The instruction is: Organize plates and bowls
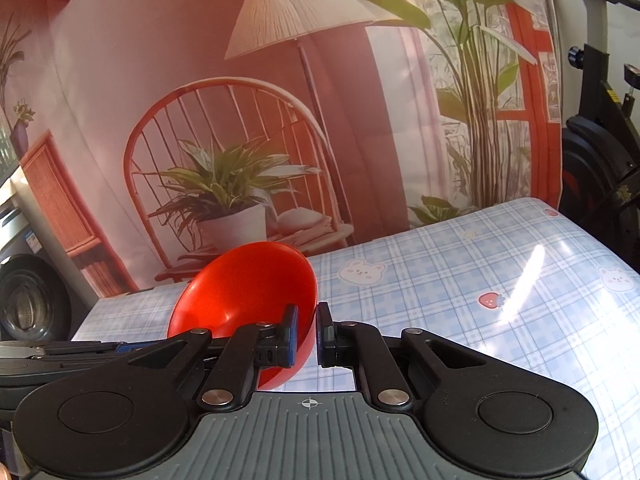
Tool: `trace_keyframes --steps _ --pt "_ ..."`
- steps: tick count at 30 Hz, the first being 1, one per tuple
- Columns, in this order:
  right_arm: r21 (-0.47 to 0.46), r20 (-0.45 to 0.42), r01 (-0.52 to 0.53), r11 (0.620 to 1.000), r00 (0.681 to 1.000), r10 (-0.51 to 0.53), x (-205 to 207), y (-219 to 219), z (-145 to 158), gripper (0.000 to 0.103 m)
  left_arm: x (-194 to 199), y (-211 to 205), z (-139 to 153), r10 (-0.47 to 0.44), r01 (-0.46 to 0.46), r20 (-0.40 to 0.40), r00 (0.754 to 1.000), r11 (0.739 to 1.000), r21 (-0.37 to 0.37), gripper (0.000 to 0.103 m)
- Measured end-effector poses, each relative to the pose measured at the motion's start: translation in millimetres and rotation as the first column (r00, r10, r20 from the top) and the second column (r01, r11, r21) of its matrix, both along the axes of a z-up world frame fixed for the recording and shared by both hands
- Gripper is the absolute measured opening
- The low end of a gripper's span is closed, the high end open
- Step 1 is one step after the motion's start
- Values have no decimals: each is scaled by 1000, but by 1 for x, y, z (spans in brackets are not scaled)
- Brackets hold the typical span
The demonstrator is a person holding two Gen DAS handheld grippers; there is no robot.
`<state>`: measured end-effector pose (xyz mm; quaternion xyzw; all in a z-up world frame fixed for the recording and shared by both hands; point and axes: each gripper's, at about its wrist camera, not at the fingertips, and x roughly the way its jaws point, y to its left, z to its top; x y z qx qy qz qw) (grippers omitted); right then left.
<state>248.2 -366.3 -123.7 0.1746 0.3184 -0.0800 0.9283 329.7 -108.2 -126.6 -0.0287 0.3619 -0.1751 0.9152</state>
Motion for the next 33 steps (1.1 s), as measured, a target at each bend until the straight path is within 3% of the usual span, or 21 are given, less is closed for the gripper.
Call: trace_keyframes --steps 15,27,33 --pt "19 36 21 1000 999 -22 -67 37 10 8 -65 10 4 2 -1 21 1000 1000 -8 20" --pt "30 17 32 999 999 -33 -105 54 -2 8 -97 23 -19 36 -39 -37 999 996 -85 20" --pt "51 0 50 997 999 -50 -110 47 -14 8 -99 18 -27 23 -27 -53 998 996 -84 20"
